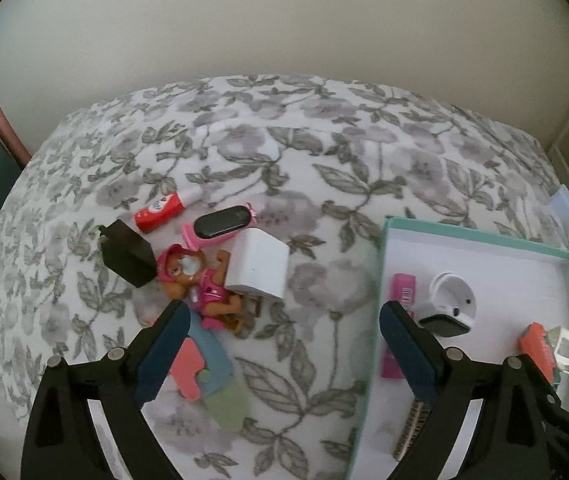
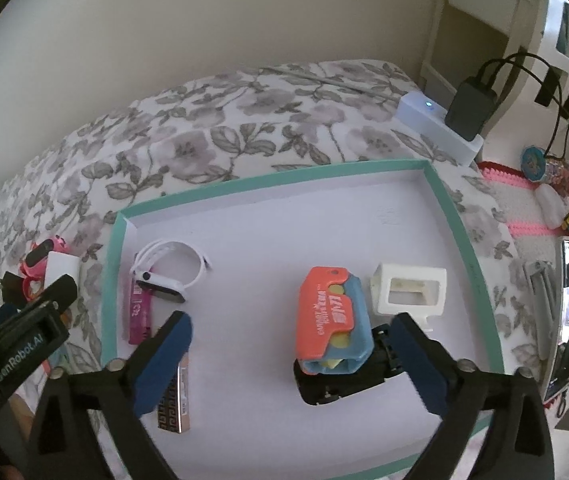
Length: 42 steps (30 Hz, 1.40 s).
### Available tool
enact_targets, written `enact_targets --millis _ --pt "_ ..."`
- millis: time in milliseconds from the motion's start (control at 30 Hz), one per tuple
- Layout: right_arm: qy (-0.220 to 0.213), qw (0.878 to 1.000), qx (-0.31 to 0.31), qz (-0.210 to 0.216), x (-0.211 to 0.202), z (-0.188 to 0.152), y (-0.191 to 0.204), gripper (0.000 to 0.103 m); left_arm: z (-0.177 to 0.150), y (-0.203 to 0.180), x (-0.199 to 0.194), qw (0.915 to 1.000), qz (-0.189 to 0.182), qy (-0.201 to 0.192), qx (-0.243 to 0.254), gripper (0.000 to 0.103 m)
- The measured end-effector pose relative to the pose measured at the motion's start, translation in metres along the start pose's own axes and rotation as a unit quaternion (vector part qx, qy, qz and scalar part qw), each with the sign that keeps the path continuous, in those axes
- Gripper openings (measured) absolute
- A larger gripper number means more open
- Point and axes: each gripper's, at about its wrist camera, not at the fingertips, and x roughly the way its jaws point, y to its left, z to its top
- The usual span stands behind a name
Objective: Organize rigid objects
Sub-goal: 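Move both tools back to the pile and grasp the pink-blue toy knife with the right tool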
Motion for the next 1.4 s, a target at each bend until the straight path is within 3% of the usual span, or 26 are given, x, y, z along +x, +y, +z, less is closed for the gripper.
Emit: enact_targets --millis 100,333,867,1100,1400 --pt "-0.007 1.0 -0.006 -0.004 0.0 0.0 0.004 0.103 0.001 0.005 0.001 1.0 0.002 0.0 -0.004 0.101" --pt "-0.017 1.0 -0.011 0.015 -0.002 0.0 0.018 0.103 0.012 0.03 -0.007 0.9994 0.024 -0.02 -0.015 0.101" --pt "-0.07 0.989 -0.078 0.106 -0.035 0.002 0.099 0.103 0.03 0.121 -0.023 0.995 0.047 -0.021 -0.086 0.102" --pt "-0.053 0.987 -0.097 0.119 -0.027 -0.002 0.125 0.103 0.029 0.154 -0.017 0.9923 0.056 -0.005 -0.11 0.102" --pt "-0.014 0.977 -0.144 0.157 -0.011 -0.016 0.17 0.103 0.02 0.171 0.014 0.9893 0.037 0.045 -0.133 0.102"
